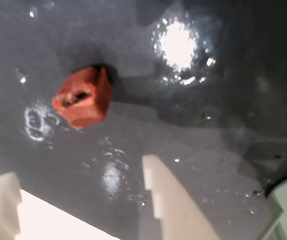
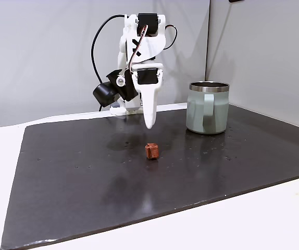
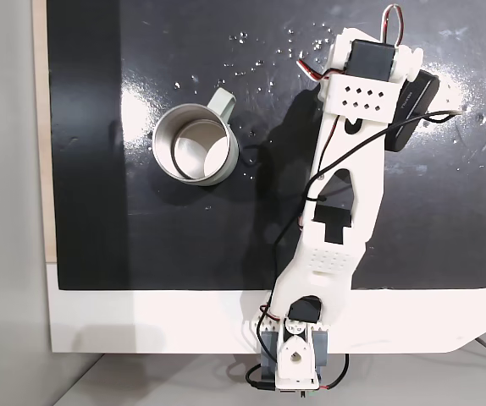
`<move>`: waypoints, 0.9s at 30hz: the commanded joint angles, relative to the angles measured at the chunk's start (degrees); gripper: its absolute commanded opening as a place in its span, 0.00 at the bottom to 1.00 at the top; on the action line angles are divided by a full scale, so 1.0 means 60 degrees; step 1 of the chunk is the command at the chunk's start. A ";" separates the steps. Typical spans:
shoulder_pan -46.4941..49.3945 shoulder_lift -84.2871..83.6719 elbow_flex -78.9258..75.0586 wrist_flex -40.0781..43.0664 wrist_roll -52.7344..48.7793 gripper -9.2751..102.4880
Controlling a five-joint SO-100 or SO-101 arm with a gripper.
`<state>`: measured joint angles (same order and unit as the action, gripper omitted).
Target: Grasp a cube and put it in the cup.
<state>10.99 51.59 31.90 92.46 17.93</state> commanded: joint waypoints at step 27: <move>-0.0073 -0.2681 -0.3252 0.0161 -0.0513 0.34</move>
<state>11.43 35.51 16.88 92.99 15.64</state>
